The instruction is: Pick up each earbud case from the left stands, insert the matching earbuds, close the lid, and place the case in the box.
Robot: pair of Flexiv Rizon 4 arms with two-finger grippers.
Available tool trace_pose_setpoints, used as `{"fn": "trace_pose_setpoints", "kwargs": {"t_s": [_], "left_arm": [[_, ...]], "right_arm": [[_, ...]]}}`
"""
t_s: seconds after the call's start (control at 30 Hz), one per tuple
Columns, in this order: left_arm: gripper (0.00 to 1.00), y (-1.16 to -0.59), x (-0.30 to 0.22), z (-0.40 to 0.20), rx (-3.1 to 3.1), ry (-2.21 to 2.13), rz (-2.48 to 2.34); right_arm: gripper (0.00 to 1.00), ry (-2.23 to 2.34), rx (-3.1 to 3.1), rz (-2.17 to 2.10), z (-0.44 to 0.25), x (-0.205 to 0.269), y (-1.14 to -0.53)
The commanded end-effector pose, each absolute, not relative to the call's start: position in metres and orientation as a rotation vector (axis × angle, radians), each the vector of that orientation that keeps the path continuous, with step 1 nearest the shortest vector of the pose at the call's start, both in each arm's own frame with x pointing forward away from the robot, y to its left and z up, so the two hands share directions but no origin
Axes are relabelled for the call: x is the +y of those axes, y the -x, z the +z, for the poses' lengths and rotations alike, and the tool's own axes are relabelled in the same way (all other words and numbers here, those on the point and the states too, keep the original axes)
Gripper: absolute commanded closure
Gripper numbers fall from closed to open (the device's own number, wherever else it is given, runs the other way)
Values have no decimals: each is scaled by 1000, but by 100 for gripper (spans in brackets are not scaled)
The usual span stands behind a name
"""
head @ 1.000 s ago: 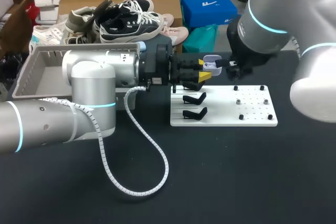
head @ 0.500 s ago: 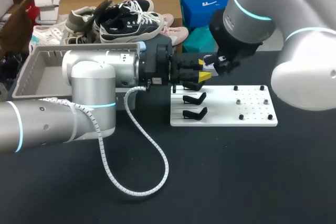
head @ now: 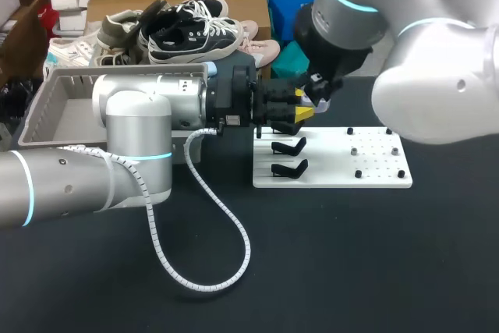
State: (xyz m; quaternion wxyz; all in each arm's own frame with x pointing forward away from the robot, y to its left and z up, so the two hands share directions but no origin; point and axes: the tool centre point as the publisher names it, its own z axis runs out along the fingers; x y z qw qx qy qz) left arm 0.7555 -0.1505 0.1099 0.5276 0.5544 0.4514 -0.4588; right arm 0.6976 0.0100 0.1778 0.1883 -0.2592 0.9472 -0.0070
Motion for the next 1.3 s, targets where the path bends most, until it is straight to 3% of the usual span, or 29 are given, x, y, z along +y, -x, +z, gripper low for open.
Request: {"fn": "trace_pose_setpoints", "kwargs": {"t_s": [0.03,1.3], "left_arm": [[100,-756,-151,109,1078,-1324,-1096],[100,-756,-151,109,1078,-1324,-1096]], "right_arm": [[100,731,2677,-17,174,15,-706],[100,728,2714,-22,156,13,-736]]}}
